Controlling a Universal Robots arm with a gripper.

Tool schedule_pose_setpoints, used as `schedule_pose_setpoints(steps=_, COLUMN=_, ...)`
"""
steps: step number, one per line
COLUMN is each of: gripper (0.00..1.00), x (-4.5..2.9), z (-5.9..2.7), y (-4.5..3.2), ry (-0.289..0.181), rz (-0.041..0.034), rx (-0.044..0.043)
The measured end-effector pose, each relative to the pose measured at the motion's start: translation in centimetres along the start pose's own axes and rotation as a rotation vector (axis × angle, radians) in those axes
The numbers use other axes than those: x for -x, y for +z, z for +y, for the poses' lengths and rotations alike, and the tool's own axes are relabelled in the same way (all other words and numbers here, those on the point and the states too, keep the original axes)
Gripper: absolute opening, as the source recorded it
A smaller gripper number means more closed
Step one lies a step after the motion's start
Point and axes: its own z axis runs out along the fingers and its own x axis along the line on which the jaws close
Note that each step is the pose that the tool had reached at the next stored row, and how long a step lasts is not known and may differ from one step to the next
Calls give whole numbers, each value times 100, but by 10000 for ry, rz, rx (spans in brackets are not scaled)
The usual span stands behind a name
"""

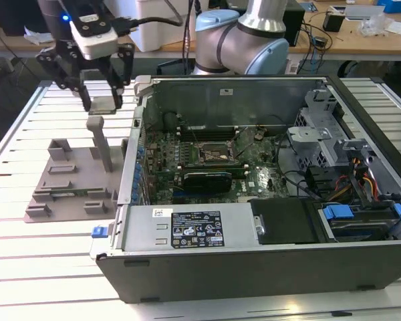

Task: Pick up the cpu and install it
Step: 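Pick up the cpu and move it towards the insertion slot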

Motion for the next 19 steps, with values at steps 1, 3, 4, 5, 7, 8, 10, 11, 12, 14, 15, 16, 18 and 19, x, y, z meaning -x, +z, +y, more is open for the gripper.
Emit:
schedule_pose_setpoints(steps=1, gripper=54, x=110, z=-3, y=3, ry=1, rz=3, rx=0)
schedule_pose_setpoints(steps=3, gripper=54, x=294, z=-8, y=10, ry=1, rz=10, rx=0)
schedule_pose_setpoints(steps=4, gripper=54, x=370, z=-10, y=14, ry=0, rz=14, rx=1)
schedule_pose_setpoints(steps=5, gripper=54, x=411, z=-11, y=16, ry=-1, rz=18, rx=0)
schedule_pose_setpoints(steps=7, gripper=54, x=537, z=-12, y=26, ry=0, rz=27, rx=1)
schedule_pose_setpoints(steps=8, gripper=54, x=586, z=-12, y=32, ry=-1, rz=33, rx=1)
schedule_pose_setpoints(steps=10, gripper=54, x=692, z=-9, y=49, ry=0, rz=51, rx=-4)
schedule_pose_setpoints(steps=11, gripper=54, x=757, z=-5, y=63, ry=-2, rz=64, rx=-13)
schedule_pose_setpoints(steps=12, gripper=54, x=821, z=2, y=80, ry=-1, rz=76, rx=-24)
schedule_pose_setpoints(steps=14, gripper=54, x=926, z=19, y=112, ry=-2, rz=102, rx=-47)
schedule_pose_setpoints(steps=15, gripper=54, x=997, z=32, y=140, ry=-2, rz=119, rx=-61)
schedule_pose_setpoints(steps=16, gripper=54, x=1086, z=47, y=176, ry=-4, rz=141, rx=-79)
schedule_pose_setpoints(steps=18, gripper=54, x=1234, z=75, y=241, ry=-3, rz=170, rx=-103)
schedule_pose_setpoints(steps=19, gripper=54, x=1275, z=82, y=260, ry=-4, rz=176, rx=-108)
